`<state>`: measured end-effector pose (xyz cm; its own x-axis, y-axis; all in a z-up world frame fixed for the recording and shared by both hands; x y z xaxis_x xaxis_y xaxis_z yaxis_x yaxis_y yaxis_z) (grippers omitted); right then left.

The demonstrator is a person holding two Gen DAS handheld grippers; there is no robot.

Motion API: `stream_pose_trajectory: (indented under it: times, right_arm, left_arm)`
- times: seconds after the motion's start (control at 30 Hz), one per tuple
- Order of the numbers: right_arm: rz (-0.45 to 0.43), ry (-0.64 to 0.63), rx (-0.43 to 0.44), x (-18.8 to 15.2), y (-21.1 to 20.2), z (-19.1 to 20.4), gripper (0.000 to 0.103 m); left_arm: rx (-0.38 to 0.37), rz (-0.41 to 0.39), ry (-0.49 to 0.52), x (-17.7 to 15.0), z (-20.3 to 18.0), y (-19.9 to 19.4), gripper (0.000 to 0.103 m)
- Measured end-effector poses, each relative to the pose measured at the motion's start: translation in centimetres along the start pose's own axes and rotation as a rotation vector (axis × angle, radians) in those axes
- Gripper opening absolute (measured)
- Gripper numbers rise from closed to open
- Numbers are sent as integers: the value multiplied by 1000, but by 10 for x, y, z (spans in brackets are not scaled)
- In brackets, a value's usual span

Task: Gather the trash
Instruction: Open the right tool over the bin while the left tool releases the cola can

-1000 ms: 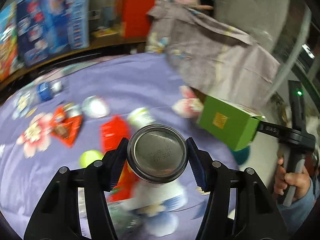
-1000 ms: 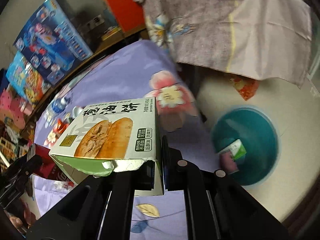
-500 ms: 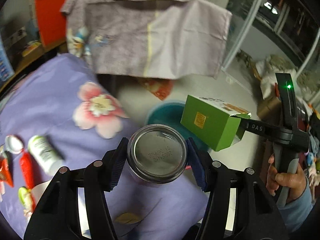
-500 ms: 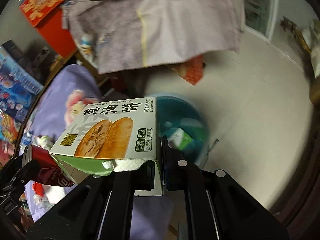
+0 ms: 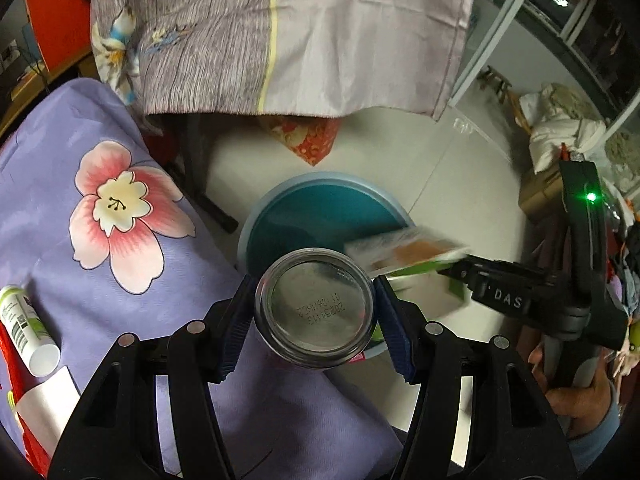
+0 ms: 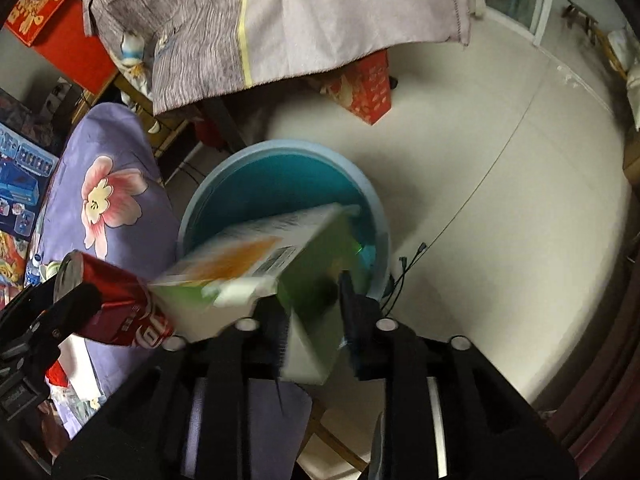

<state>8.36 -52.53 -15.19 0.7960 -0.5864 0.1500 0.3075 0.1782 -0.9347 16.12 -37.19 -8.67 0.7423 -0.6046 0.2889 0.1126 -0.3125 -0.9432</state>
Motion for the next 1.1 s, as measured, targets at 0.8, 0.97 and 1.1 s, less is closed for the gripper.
stream_pose_trajectory:
  times: [0.8,0.97,1.1]
  right_arm:
    - [37,10,-39,-12,-8,15,80]
    - [37,-18,-34,-23,-12,35,80]
    - [33,-65,-33,-34,-15,62,80]
  left_arm:
    - [41,-37,-91,-29,32,-27,94]
    - [45,-40,-118,-51,46,-39,94]
    - [58,-54,-143,-68,62,-53,94]
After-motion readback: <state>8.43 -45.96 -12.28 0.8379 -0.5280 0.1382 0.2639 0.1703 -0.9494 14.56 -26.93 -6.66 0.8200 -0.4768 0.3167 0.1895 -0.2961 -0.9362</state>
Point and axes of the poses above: each gripper's, at about its wrist camera, not at the fingertips, and y roughly the way its jaws point, z to its left, x to its top, the point moved 4 cm from there along y, roughly the way its jaws point, and after that the axes turned 8 degrees about z, right-handed, at the moved point
